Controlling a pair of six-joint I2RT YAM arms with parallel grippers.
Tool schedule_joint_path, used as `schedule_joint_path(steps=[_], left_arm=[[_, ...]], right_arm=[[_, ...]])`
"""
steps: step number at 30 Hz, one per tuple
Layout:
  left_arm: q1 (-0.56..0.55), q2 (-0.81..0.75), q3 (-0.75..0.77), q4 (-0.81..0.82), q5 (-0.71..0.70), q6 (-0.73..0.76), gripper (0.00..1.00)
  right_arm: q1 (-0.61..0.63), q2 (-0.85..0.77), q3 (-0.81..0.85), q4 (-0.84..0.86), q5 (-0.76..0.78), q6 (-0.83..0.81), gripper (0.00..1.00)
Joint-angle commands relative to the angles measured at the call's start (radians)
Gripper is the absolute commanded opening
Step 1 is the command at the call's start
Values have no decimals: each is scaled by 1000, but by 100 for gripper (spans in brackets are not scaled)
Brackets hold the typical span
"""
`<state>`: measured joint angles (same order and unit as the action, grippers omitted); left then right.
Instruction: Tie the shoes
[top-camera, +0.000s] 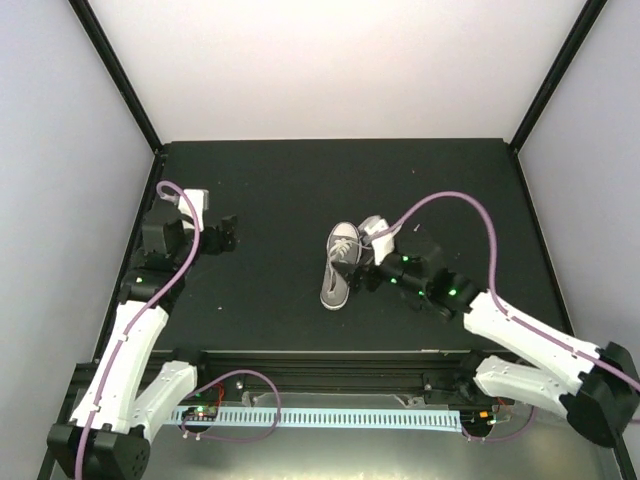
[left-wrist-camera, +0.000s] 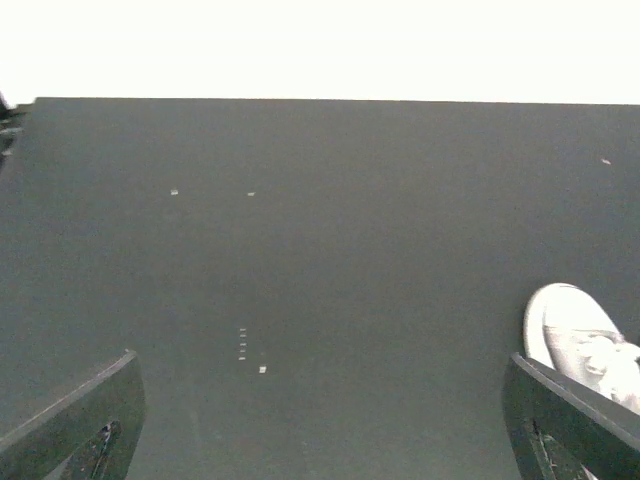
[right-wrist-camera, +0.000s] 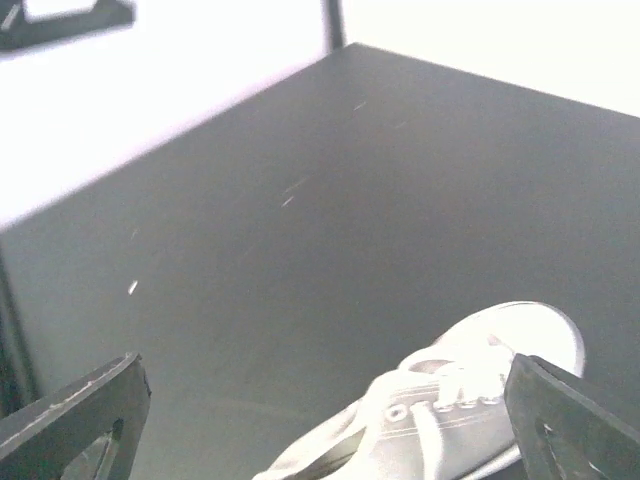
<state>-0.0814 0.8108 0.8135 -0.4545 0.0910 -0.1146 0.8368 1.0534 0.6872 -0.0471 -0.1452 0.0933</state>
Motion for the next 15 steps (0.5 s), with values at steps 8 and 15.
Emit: schedule_joint_path(steps=[8,15], left_arm=[[-261,-19,-141,144,141,-342,99],[-520,88,-230,298,93,-576,99]], right_arm=[[-465,-39,-63,-59,-96,414,100],[-550,82,-55,-135,-78,517,100]])
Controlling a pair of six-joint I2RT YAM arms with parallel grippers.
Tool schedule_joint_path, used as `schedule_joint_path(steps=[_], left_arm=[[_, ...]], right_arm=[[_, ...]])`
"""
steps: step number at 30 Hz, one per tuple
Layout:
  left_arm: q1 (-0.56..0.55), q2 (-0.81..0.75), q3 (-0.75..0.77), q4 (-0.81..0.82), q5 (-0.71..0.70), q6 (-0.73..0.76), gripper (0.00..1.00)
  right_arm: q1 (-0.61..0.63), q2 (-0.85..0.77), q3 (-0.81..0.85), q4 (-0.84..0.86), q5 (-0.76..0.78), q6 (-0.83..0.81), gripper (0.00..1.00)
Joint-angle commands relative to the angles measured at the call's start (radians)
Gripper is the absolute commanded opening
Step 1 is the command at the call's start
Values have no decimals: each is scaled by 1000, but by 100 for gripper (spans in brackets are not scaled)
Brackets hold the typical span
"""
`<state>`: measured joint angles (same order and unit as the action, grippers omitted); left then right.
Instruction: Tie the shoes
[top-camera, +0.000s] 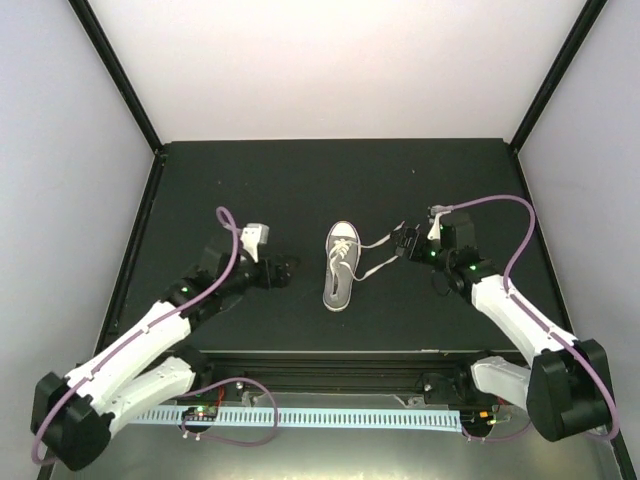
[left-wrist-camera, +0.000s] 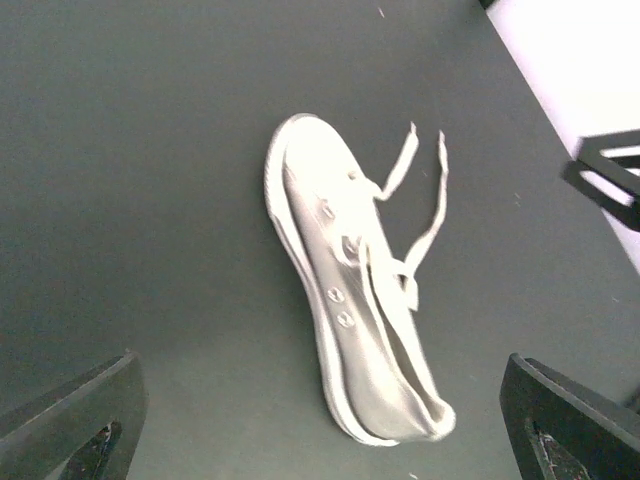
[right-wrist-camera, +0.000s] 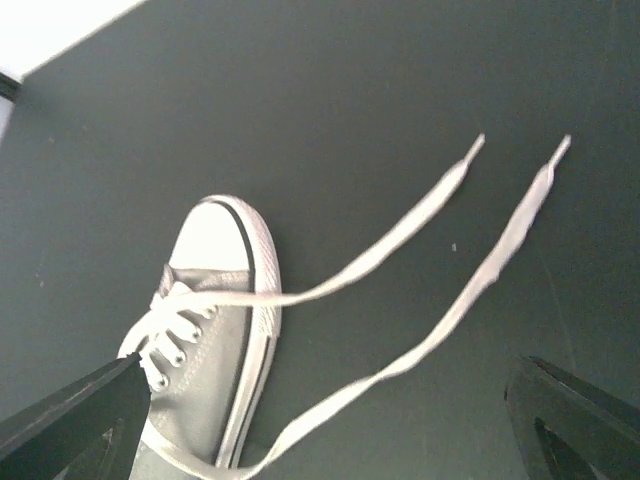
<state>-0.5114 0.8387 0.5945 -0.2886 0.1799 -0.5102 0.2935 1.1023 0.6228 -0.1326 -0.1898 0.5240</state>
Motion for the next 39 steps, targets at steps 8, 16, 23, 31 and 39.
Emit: schedule_joint_path(steps=[8,16,23,31,39], left_arm=[[-217,316,27,285,31,-253,98],[-277,570,115,313,55,-306,82],[-357,663,166,208,-50,-312,69],[-431,725,236,78,-147,-282,37],[-511,700,241,-4,-227,-292,4]], right_arm=[[-7,131,1,-27,-40,96,90],[-5,232,73,-46,-116,32,66],[-4,286,84,-14,-152,46,60],[32,347,146,12,-189,83,60],[45,338,146,34,-174,152,71]])
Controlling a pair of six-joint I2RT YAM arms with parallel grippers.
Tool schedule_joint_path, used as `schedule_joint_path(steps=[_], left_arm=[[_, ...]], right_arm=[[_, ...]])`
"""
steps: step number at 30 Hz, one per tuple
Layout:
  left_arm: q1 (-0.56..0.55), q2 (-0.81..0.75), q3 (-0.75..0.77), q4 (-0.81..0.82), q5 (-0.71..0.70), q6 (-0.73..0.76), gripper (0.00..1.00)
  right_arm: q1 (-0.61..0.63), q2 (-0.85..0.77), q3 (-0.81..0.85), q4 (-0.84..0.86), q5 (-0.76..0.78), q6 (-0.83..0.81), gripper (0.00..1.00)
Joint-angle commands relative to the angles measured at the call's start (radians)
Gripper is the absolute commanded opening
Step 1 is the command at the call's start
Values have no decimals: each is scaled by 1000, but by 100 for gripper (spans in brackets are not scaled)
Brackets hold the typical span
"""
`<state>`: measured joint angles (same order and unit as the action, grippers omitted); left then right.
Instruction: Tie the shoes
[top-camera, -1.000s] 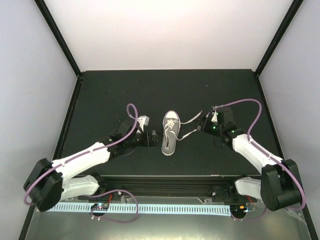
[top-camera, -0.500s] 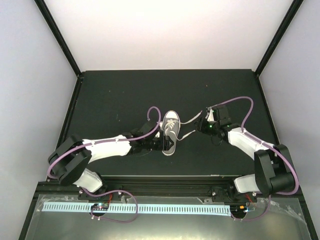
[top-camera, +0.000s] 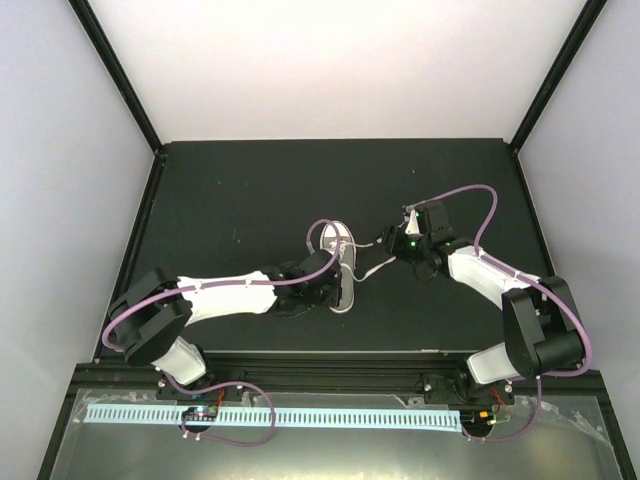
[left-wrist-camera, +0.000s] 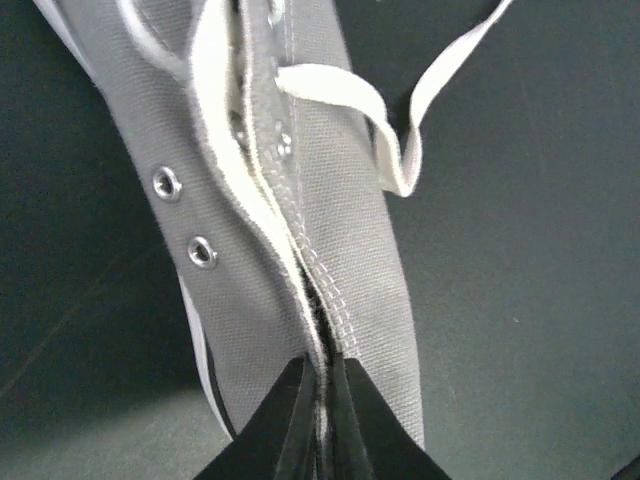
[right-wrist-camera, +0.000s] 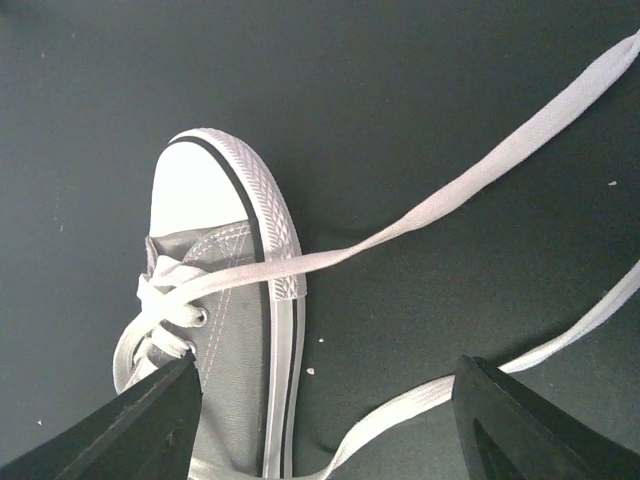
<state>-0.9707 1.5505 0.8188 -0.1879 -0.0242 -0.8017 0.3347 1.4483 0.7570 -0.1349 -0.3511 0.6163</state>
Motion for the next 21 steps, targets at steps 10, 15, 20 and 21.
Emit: schedule_joint_path(steps=[10,15,20,21], left_arm=[[-167,-159,-65,-123,-37,-57,2],[-213,-235,-103,-138,-33,-93,4],[-227,-298,-121,-123,-14,-86,42],[-227,-318,-119,-132,-24,-77,52]], right_arm=[[47,-49,-34,60,52,163,74],[81,-100,-72,56,129,229,75],[87,-161,-114,27,198,251,77],[87,-169,-116,13,214,243,77]])
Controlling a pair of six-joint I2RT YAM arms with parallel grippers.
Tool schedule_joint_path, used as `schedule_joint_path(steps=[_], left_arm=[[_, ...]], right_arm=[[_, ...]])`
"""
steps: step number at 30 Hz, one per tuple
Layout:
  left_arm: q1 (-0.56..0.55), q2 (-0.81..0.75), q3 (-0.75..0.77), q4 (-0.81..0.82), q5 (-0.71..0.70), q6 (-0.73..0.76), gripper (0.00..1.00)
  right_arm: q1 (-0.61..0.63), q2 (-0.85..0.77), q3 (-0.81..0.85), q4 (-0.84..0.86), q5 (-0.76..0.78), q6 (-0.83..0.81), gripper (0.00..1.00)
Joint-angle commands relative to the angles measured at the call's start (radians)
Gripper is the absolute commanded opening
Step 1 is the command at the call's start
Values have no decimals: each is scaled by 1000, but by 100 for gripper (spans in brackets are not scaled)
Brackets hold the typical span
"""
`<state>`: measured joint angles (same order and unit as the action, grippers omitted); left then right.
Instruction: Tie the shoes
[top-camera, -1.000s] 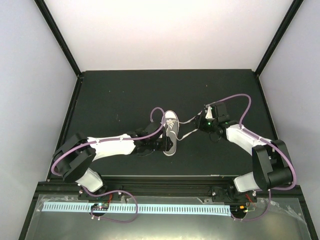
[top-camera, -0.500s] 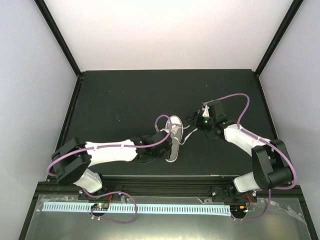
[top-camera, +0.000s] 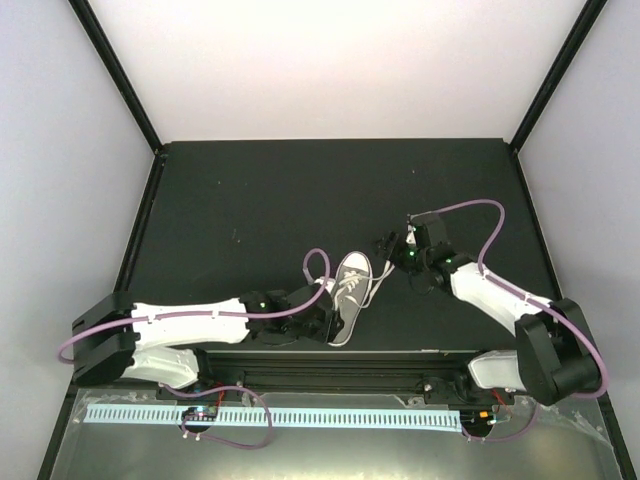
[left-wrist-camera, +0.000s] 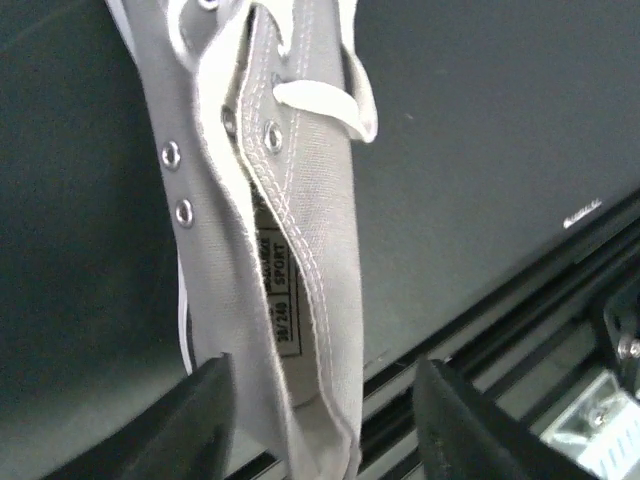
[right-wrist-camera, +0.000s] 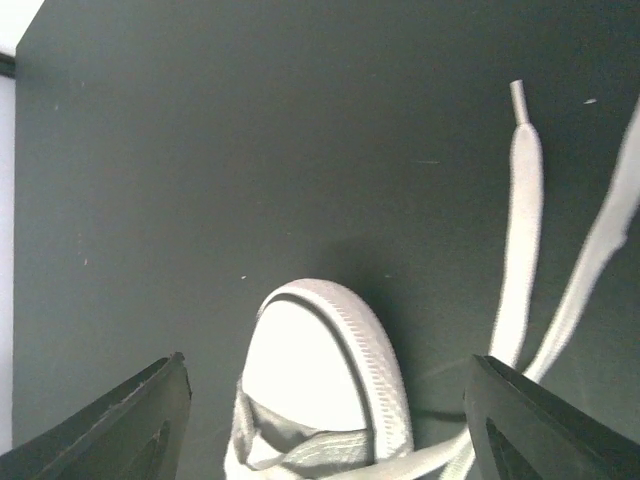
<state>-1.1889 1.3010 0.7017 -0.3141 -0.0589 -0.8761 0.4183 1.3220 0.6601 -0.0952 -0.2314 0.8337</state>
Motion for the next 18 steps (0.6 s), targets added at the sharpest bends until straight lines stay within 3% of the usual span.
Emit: schedule_joint_path(steps=[1,6,8,13,18], left_arm=[[-8,-89,3,-22,-1,8,62],[22,-226,75,-91,-58,181,90],[81,-277,124,-128,-6,284,98],[409,-301,326,-293,219,547,99],[640,-246,474,-375,238,701,99]], right_arm=[[4,-51,-20,-42,109,16,77],[10,-49,0,-141,141,-70,75],[27,-44,8,-183,149,-101,74],[95,-101,-52,-147,137,-5,74],[184,-185,-150,-2,149,219,74]])
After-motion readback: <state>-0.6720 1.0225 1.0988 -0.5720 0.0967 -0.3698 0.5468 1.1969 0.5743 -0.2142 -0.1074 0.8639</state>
